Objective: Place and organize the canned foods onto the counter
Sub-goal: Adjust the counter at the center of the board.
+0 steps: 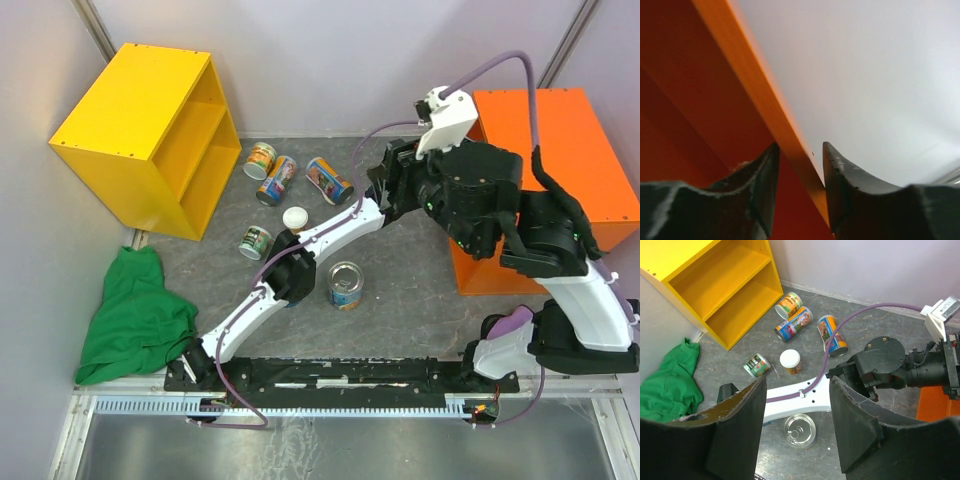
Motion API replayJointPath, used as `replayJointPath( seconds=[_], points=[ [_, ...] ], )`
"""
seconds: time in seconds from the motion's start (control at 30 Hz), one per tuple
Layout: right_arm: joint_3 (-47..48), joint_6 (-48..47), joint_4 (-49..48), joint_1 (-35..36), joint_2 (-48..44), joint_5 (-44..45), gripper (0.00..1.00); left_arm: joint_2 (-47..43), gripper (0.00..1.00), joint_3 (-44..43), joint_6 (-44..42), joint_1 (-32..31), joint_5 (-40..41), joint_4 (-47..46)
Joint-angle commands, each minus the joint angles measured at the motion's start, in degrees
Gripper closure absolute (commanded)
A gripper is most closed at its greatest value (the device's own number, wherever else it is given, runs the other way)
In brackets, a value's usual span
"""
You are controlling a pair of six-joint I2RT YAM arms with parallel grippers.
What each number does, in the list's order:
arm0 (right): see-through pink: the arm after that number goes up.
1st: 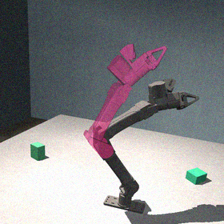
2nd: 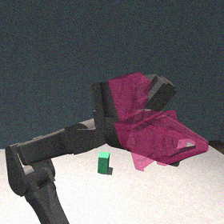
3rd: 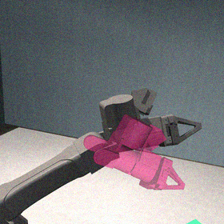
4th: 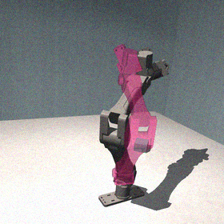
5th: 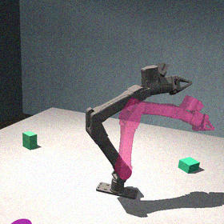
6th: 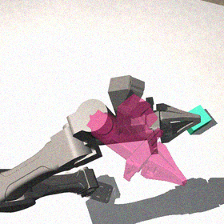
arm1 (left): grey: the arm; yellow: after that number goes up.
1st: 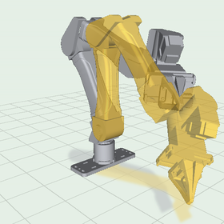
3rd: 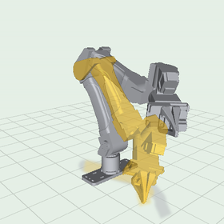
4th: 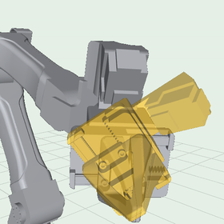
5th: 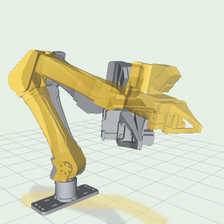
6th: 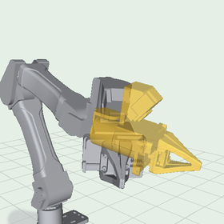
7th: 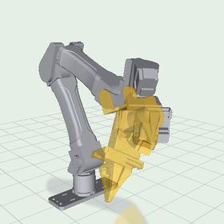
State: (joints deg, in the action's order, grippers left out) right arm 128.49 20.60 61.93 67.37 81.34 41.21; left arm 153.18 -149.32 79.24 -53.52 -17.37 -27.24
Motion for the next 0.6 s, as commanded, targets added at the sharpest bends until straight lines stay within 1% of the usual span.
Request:
replayJointPath(
  seconds=[0.0, 0.03, 0.1, 0.13, 0.17, 0.2, 0.57],
  points=[
    [-0.3, 2.5, 1.4, -0.2, -2.5, 2.7, 0.40, 0.4, 0.58, -3.0, -4.0, -0.8, 1.8, -0.3],
    [-0.4, 2.7, 1.6, -0.2, -2.9, 3.0, 0.41, 0.4, 0.60, -2.9, -3.9, -0.8, 2.0, -0.3],
    [-0.1, 2.8, 2.3, -0.2, -3.2, 3.6, 0.41, 0.3, 0.72, -2.7, -3.7, -0.8, 2.6, -0.5],
    [0.2, 2.8, 2.7, -0.2, -3.2, 3.7, 0.41, 0.1, 0.79, -2.4, -3.5, -0.9, 3.0, -0.8],
    [0.5, 2.8, 3.0, -0.2, -3.3, 3.7, 0.41, -0.2, 0.91, -2.1, -3.3, -0.9, 3.5, -1.2],
    [0.9, 2.8, 3.2, -0.3, -3.2, 3.6, 0.41, -0.5, 0.96, -1.9, -3.4, -0.9, 4.0, -1.3],
    [1.8, 3.9, 5.6, -0.2, -4.8, 5.7, 0.42, -9.3, 0.97, 6.9, -7.7, 0.1, 6.1, -0.9]
  ],
)
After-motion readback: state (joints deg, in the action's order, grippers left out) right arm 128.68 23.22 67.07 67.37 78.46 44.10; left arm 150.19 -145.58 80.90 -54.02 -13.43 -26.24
